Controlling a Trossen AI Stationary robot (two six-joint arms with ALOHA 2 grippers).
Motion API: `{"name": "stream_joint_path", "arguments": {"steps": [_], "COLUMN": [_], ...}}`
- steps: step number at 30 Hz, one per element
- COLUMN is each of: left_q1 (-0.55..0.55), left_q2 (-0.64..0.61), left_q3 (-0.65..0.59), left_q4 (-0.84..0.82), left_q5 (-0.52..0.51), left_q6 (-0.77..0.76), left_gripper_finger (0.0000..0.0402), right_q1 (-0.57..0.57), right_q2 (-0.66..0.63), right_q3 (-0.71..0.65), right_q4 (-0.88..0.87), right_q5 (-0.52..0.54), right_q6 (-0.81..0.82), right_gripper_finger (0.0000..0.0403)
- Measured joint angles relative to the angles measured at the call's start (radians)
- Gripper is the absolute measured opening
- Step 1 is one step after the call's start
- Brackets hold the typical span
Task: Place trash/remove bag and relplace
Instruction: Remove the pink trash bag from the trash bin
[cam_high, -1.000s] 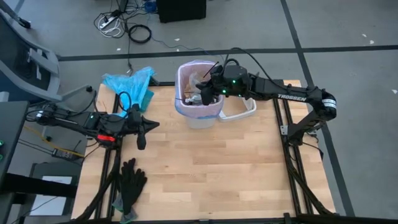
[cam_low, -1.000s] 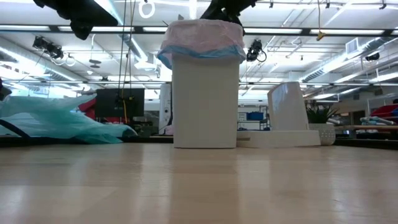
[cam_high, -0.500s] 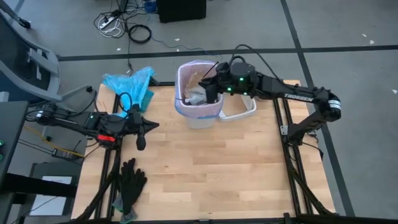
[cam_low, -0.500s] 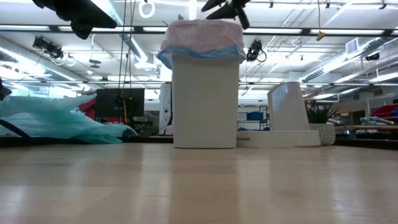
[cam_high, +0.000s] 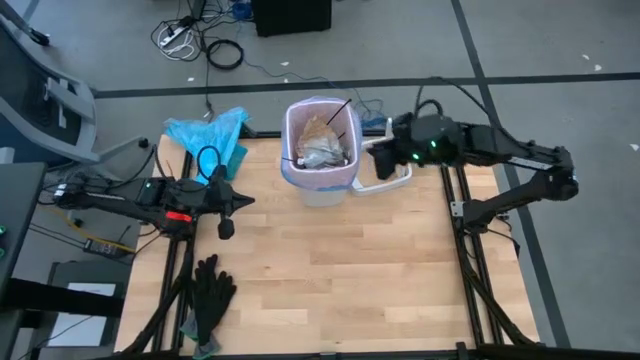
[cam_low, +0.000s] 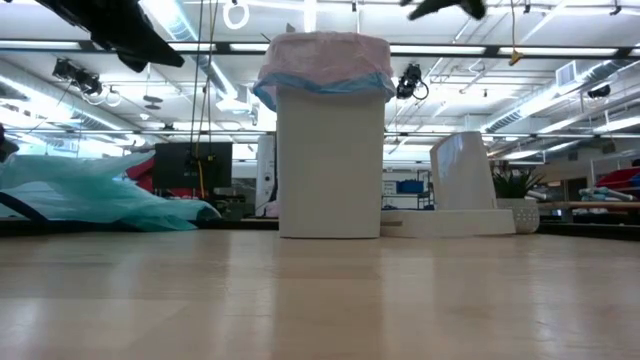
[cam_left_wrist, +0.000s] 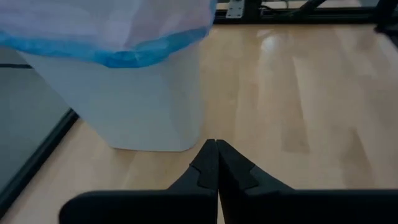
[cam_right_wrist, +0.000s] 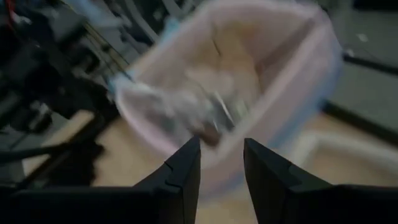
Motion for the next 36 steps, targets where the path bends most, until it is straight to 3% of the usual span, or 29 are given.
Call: {"name": "stream_joint_path", "arguments": {"steps": [6,10,16,19,24,28,31,36], "left_q1": [0.089,0.125,0.156,0.174,0.205,0.232,0.257,0.31], "left_q2": [0.0,0.0,0.0,0.0,0.008,0.027,0.052,0.11], "left_q3": [0.0,0.0,0.0,0.0,0.0,0.0,0.0,0.0], "left_q4": [0.004,0.019,0.053,0.056,0.09,0.161,0.222,0.316], "left_q5": [0.084,0.132,0.222,0.24,0.256,0.26,0.259,0.247], "left_q6": [0.045,0.051,0.073,0.093,0.089,0.066,0.058,-0.007], "left_gripper_finger": [0.0001,0.0001,0.0001,0.0001,0.0001,0.0001,0.0001,0.0001], "right_q1": [0.172,0.311,0.486,0.5,0.393,0.208,0.033,-0.289], "right_q2": [-0.051,-0.061,-0.075,-0.103,-0.213,-0.339,-0.417,-0.454], "right_q3": [-0.063,-0.171,-0.412,-0.559,-0.833,-1.013,-1.056,-1.033], "right_q4": [-0.223,-0.265,-0.169,0.018,0.481,0.812,0.887,0.914], "right_q5": [0.082,0.155,0.324,0.37,0.274,0.122,-0.041,-0.406], "right_q6": [0.264,0.449,0.766,0.833,0.695,0.516,0.391,0.254], "right_gripper_finger": [0.0111,0.0111,0.0112,0.0111,0.0111,0.0111,0.0111,0.0111]}}
